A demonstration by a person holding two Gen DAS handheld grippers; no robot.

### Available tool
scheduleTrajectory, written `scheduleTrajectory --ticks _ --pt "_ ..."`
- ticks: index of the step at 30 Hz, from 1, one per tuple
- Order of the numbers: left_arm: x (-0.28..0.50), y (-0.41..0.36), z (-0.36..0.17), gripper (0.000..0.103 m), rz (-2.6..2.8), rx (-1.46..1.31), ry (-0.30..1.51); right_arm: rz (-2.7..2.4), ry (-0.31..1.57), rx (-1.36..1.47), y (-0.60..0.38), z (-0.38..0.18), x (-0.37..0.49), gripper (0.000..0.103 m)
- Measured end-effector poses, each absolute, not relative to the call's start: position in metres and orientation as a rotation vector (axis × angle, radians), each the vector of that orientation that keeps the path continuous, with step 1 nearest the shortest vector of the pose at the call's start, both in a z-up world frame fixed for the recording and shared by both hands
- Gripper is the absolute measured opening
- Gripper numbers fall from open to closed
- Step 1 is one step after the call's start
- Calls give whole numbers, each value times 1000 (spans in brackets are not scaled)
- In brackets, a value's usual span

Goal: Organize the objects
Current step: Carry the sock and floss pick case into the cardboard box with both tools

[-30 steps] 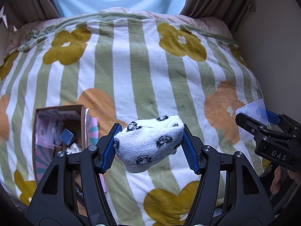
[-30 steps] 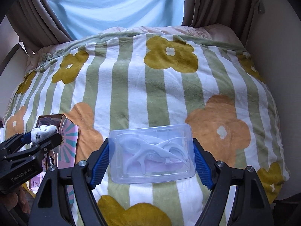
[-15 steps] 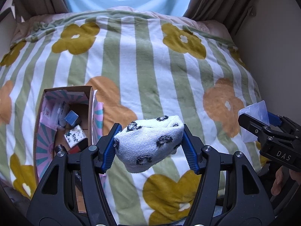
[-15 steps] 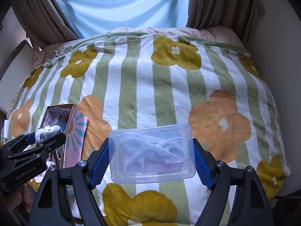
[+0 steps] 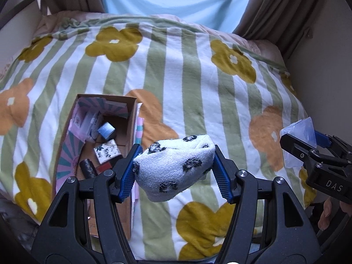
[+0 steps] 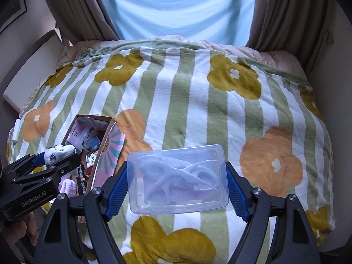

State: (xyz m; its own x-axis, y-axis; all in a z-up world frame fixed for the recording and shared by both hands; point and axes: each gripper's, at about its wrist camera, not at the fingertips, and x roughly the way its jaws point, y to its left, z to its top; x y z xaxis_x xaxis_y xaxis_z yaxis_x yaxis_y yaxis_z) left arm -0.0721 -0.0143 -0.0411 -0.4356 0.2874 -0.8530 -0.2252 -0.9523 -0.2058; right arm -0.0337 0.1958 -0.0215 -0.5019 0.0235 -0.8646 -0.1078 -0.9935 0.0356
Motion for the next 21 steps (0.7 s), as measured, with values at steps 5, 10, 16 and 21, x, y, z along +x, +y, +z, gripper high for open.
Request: scheduleTrajectory --ticks 5,10,16,21 --pt "-68 -53 -47 59 2502 -1512 -166 2740 41 -1587 160 -23 -54 77" --pt "-60 -97 -60 59 2569 -1588 -268 2823 -64 -1672 119 -31 -78 77" --pt "-50 -144 -91 59 2616 -1714 -402 2899 -220 -1784 68 -51 -114 77" --pt "-46 -167 -126 59 2609 -1810 -507 2922 -344 -1885 27 -81 -149 77"
